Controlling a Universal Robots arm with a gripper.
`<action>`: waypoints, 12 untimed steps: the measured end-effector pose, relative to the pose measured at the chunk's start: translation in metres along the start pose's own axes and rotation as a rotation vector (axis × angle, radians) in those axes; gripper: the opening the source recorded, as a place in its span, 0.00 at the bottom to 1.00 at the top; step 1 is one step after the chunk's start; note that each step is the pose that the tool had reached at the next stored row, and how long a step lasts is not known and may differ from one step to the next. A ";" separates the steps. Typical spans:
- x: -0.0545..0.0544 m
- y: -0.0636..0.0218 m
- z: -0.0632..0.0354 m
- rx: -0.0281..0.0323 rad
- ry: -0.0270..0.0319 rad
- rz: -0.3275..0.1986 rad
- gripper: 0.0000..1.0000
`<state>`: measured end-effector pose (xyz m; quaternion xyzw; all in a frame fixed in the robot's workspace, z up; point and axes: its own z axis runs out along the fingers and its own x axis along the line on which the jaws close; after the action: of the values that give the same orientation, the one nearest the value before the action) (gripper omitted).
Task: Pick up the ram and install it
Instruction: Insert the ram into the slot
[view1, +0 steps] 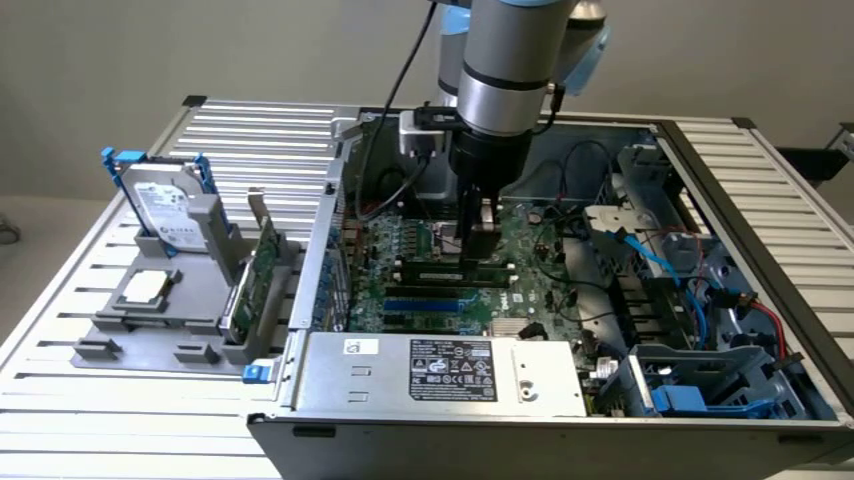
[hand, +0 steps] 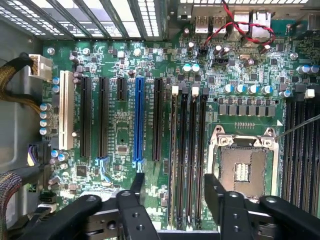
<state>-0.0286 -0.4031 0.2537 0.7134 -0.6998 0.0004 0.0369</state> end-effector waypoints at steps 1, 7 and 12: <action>0.000 0.0000 0.0000 0.0000 0.0001 0.000 0.55; 0.000 0.0000 -0.0001 -0.0002 0.0003 0.000 0.30; 0.000 0.0000 -0.0001 -0.0002 0.0003 0.000 0.11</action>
<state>-0.0286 -0.4031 0.2539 0.7134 -0.6998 0.0005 0.0370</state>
